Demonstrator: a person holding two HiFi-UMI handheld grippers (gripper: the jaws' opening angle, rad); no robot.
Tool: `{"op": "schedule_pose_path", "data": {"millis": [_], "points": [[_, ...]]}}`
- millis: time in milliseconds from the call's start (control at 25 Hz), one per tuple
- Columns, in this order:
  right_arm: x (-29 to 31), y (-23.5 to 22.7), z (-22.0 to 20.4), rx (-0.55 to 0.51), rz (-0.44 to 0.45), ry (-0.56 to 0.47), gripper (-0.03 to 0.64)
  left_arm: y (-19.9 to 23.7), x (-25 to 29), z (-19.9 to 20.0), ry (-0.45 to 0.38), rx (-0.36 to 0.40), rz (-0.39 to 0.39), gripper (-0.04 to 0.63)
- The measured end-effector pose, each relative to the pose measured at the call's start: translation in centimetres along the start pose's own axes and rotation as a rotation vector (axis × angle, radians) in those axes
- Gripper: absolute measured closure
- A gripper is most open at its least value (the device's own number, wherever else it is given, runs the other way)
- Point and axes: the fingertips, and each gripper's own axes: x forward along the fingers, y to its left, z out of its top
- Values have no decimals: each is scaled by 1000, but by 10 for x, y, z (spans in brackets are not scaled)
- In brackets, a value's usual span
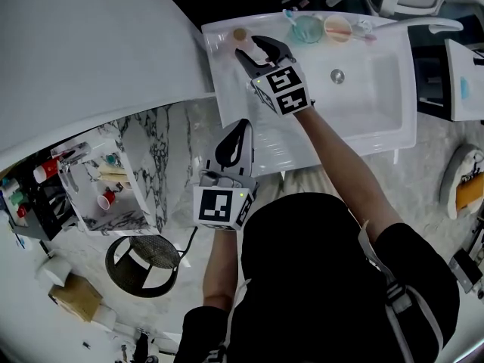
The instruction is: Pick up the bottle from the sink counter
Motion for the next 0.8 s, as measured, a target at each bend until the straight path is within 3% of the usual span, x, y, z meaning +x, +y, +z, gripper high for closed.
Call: {"op": "schedule_pose_path", "data": {"millis": [800], "points": [[33, -13, -5, -61, -108, 13, 454, 14, -3, -3, 16, 8, 15, 575]]}}
